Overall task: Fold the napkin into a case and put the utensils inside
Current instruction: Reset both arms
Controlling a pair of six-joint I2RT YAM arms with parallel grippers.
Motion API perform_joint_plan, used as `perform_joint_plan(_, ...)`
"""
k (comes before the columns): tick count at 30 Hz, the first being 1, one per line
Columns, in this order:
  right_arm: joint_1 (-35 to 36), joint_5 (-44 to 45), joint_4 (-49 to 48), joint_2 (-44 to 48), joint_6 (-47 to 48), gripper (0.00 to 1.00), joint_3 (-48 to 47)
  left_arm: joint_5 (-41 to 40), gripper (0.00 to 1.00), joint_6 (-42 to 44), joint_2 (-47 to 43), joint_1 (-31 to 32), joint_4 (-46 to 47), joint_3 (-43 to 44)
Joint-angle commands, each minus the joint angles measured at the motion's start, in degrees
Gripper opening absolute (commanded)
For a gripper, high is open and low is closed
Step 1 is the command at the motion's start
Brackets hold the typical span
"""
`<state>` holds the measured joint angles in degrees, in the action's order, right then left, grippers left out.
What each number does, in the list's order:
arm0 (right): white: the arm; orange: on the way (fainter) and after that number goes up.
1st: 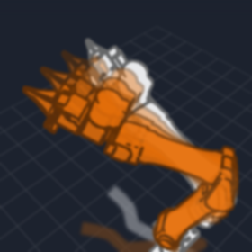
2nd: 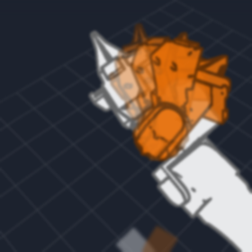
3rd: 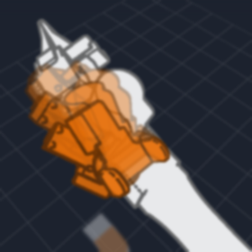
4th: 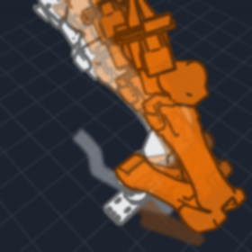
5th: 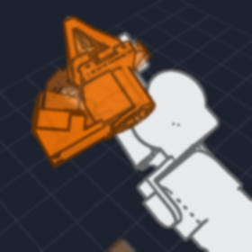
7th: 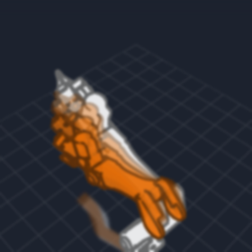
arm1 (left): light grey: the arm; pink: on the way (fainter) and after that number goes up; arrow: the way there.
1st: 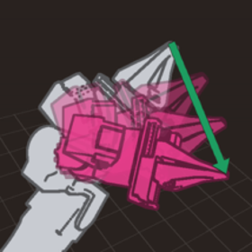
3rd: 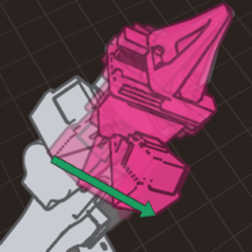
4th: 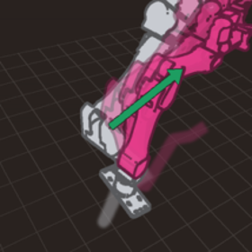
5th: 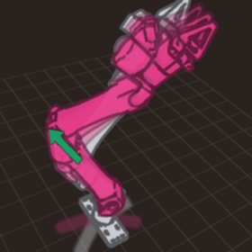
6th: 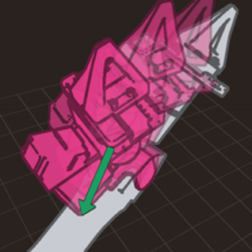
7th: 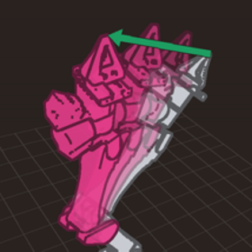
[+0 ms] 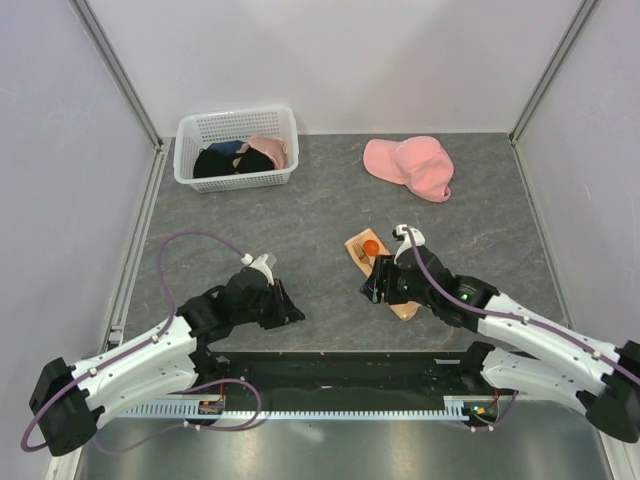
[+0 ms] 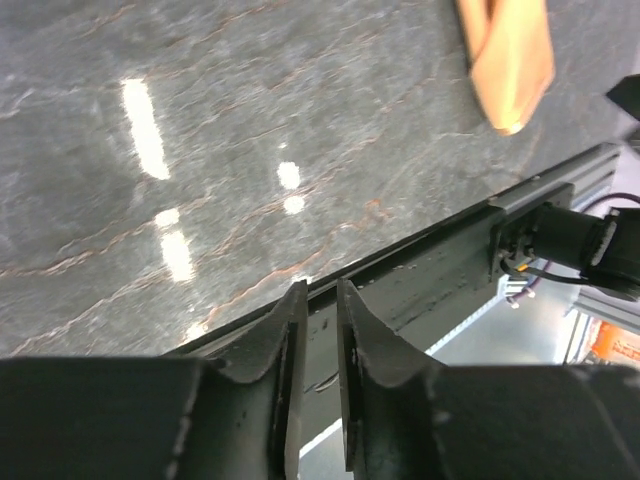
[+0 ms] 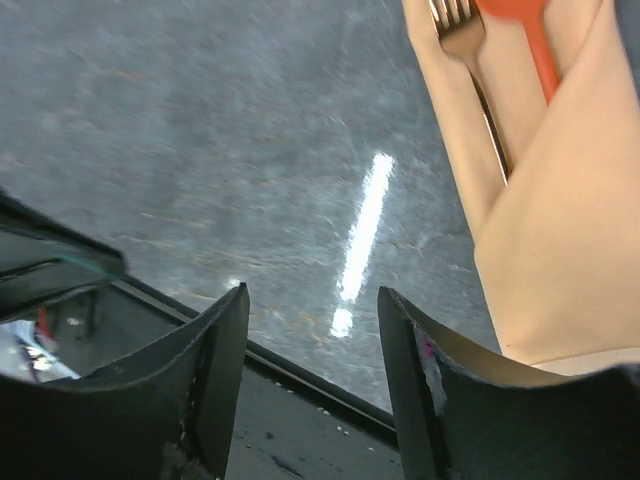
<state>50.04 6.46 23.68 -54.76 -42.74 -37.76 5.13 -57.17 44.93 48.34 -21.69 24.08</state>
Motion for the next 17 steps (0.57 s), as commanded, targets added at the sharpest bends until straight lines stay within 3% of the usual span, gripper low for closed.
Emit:
perform_joint_plan(1,0.1,3.5,2.9,6.6,0.9,0.71,-2.9,1.8,0.27,1.4,-1.1,-0.2,6.3,3.3)
perform_joint_plan(6,0.1,7.4,3.4,13.9,-1.0,0.98,0.1,4.4,0.29,2.1,-2.5,-0.2,10.9,3.3)
perform_joint_plan(17,0.1,6.2,-1.1,18.5,-3.4,0.98,3.5,8.8,0.36,-0.8,-7.4,-0.2,27.9,-5.0)
